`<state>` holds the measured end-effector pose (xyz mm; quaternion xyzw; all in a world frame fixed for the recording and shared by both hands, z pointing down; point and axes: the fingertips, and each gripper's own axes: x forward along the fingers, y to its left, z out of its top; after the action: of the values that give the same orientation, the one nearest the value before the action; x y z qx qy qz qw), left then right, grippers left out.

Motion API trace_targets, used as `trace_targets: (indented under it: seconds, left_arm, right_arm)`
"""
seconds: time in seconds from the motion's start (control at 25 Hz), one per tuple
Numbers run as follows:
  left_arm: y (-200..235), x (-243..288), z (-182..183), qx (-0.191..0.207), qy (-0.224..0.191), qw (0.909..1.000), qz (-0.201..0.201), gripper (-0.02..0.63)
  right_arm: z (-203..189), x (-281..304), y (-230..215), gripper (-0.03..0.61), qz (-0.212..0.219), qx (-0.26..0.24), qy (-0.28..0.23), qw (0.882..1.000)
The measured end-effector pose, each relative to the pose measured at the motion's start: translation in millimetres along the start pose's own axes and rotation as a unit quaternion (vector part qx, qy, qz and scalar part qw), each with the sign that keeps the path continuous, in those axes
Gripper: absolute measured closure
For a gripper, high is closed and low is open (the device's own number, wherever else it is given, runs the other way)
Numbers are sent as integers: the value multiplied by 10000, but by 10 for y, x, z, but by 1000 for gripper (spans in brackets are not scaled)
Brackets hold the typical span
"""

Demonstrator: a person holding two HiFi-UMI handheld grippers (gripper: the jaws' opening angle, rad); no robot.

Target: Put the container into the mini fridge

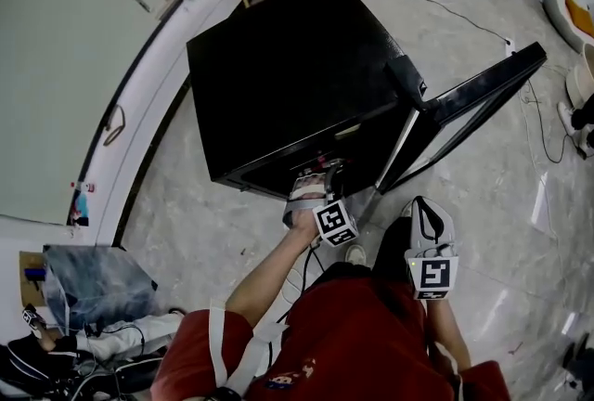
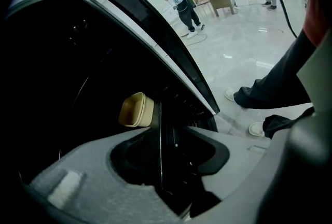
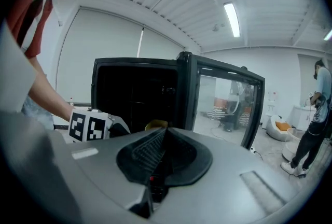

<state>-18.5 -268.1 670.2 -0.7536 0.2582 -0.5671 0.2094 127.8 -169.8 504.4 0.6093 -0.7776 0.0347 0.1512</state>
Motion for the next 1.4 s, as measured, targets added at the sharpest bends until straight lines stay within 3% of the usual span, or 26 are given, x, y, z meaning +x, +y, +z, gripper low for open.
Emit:
trace_targets:
  seconds: [0.32,0.68,0.92,1.2,1.4]
  left_arm:
    - [-131,-396,-261,-1293,199,9913,-118,443]
    - [-253,-787,-211,-1927,-94,9812,44,445]
    - [-197,-1035,-134,-2582,-471,9647,224,445]
    - [52,-1270,-70,-3420,-960,9328,607,445]
    - [273,-1408,-81,-4323,-1450,8864,802,445]
  right_arm:
    - [-65,-13,2,578,-18,38,50,10000]
    - [-15,60,80,578,95,11,-9,10000]
    - [10,56,107,578,112,0,-39,9999]
    - [71,29,79,578,66,-2,-121,9999]
    - [149,10,15,578,-5,-15,-226,9997]
